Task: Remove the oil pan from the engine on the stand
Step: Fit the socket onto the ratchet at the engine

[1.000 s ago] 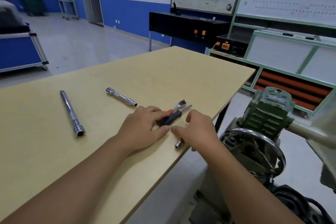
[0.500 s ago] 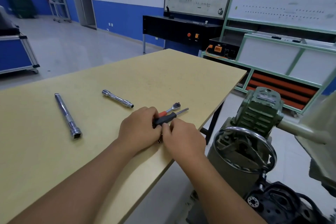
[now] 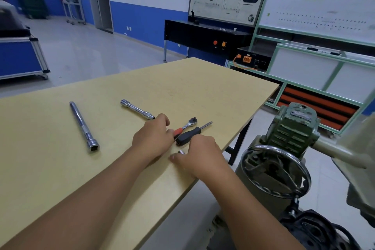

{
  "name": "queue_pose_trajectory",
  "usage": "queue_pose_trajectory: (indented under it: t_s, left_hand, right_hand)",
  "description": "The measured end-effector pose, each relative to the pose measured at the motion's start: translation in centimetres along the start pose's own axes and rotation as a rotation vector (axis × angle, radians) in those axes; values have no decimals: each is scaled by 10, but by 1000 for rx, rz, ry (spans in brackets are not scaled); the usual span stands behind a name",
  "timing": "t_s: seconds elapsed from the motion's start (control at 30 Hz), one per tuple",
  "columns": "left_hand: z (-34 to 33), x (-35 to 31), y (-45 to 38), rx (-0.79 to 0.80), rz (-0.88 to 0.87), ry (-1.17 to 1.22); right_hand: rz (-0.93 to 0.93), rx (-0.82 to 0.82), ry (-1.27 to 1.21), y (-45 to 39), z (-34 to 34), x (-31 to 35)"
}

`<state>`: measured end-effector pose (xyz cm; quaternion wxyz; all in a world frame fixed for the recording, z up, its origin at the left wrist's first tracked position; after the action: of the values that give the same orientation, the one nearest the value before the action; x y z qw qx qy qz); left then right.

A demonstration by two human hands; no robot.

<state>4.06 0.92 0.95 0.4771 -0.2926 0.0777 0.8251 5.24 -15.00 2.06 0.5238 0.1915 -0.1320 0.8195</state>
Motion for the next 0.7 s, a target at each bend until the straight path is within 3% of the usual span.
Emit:
queue_pose_trajectory:
  t_s: [0.13,0.27,0.5,0.7]
  left_hand:
    - [-5,-8,11,-102,-137,-73]
    - [-14,-18,21,-50,-326,-150]
    - [-13,-30,27,4,-265,-294]
    - [-12,-34,35,-45,-373,-384]
  right_hand:
    - [-30,134,-119,-2,6,-5]
    - [-176,160,-734,9,11,-27]
    - [-267,197,-1425,41,24,-44]
    - [-264,168,-1704,65,56,-61]
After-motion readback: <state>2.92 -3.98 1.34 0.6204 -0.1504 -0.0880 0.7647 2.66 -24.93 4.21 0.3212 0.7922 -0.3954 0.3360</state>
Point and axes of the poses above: each hand's wrist, its own y-axis away from the middle knuckle, its own z-axis out of the back of the hand, x = y × z, the point moved 3 cm from there along -y, towards the middle knuckle, and after that the axes turned 2 degrees about -x, right-handed, at the moved point
